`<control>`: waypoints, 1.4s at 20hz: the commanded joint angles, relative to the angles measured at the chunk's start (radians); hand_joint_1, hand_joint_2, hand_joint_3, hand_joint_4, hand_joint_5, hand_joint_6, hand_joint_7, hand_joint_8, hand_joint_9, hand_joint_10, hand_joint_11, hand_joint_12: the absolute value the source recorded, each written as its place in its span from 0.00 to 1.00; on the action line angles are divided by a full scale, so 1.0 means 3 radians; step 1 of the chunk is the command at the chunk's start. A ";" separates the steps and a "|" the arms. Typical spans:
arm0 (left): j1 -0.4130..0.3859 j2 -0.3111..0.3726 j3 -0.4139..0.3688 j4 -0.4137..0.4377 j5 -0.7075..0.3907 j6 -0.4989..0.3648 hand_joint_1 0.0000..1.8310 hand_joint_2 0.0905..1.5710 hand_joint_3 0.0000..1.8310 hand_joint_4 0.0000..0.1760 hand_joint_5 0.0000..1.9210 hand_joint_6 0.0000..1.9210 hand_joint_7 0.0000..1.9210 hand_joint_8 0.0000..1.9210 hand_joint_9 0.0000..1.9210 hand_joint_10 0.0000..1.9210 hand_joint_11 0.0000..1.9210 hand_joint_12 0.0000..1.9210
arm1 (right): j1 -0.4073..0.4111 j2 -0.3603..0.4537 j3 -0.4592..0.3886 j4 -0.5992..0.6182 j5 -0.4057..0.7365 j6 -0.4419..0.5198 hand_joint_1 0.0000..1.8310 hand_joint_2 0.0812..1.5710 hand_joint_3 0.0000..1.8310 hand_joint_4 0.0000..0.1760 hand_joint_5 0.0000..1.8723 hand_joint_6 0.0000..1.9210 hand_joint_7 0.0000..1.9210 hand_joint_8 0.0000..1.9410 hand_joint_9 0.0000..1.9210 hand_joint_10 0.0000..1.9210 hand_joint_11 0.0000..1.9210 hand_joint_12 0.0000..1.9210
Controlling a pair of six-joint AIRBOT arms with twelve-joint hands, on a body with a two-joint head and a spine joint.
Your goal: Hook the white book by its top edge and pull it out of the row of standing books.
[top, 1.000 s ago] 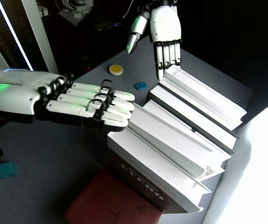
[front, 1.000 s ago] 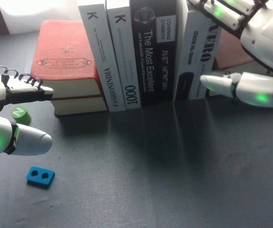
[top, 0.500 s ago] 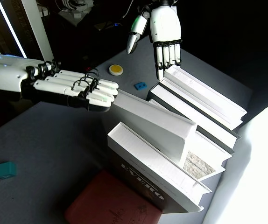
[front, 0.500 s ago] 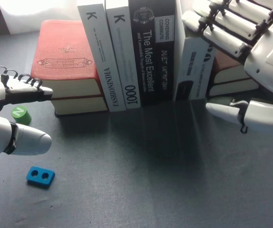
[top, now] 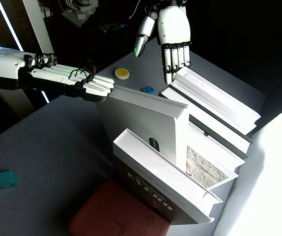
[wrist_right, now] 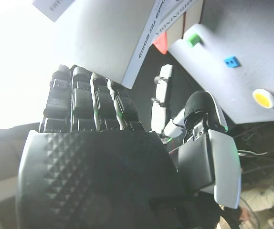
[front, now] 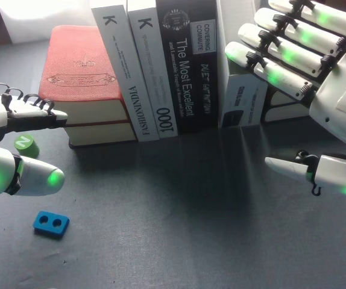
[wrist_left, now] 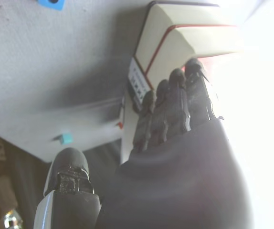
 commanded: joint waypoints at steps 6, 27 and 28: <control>-0.0032 -0.0001 0.0000 0.0000 0.0284 0.0005 0.00 0.73 0.01 0.00 0.01 0.00 0.01 0.00 0.00 0.00 0.00 0.00 | 0.0031 0.0037 -0.0049 0.0251 0.0086 -0.0210 0.00 0.75 0.00 0.00 0.00 0.00 0.00 0.00 0.00 0.00 0.00 0.00; -0.0030 -0.0001 -0.0003 0.0000 0.0288 0.0006 0.00 0.73 0.00 0.00 0.00 0.00 0.00 0.00 0.00 0.00 0.00 0.00 | -0.0145 0.0235 -0.0385 0.0630 0.0004 -0.0610 0.00 0.76 0.00 0.00 0.00 0.00 0.00 0.00 0.00 0.00 0.00 0.00; -0.0030 -0.0001 -0.0002 0.0000 0.0288 0.0006 0.00 0.73 0.00 0.00 0.00 0.00 0.00 0.00 0.00 0.00 0.00 0.00 | -0.0172 0.0260 -0.0414 0.0630 0.0009 -0.0610 0.00 0.76 0.00 0.00 0.00 0.00 0.00 0.00 0.00 0.00 0.00 0.00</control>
